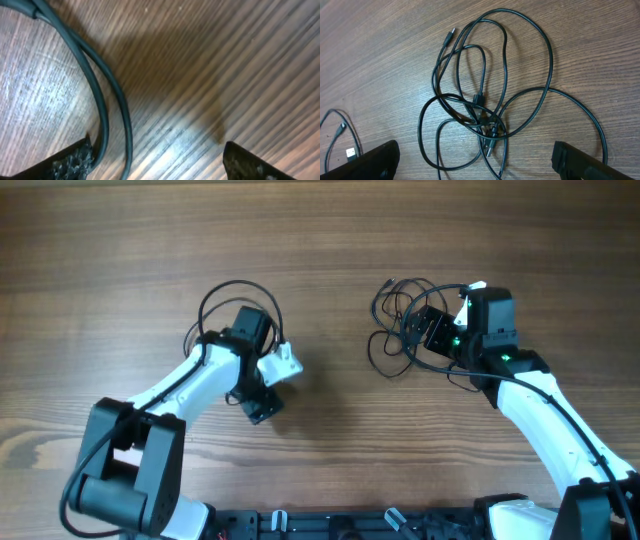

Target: Untangle cables

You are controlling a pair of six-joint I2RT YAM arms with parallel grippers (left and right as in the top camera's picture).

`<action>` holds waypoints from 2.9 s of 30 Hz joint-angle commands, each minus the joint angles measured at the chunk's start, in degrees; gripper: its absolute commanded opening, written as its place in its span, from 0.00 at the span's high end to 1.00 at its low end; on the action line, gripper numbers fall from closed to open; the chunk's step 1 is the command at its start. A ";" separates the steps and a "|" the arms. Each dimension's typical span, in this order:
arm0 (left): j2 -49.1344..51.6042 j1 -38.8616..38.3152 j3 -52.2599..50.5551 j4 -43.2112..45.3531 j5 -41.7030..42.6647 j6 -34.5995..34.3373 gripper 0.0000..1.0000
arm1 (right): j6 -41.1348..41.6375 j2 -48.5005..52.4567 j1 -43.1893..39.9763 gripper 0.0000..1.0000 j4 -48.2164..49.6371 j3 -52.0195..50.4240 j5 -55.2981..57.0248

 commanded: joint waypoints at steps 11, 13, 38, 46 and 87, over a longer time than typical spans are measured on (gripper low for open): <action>1.27 0.07 -7.19 6.82 4.04 0.22 0.96 | 0.28 0.55 0.09 0.00 0.13 0.07 -0.04; 1.11 0.07 -7.13 8.37 6.84 -2.10 0.96 | 0.28 0.55 0.09 0.00 0.13 0.07 -0.04; -4.55 8.96 17.90 -8.48 -12.44 -15.50 0.96 | 0.28 0.55 0.09 0.00 0.13 0.07 -0.04; -4.48 8.35 13.00 -18.08 -5.81 -23.63 0.91 | 0.28 0.55 0.09 0.00 0.13 0.07 -0.04; -4.44 2.08 -7.98 12.66 1.07 -14.23 0.96 | 0.26 0.55 0.09 0.00 0.13 0.07 -0.04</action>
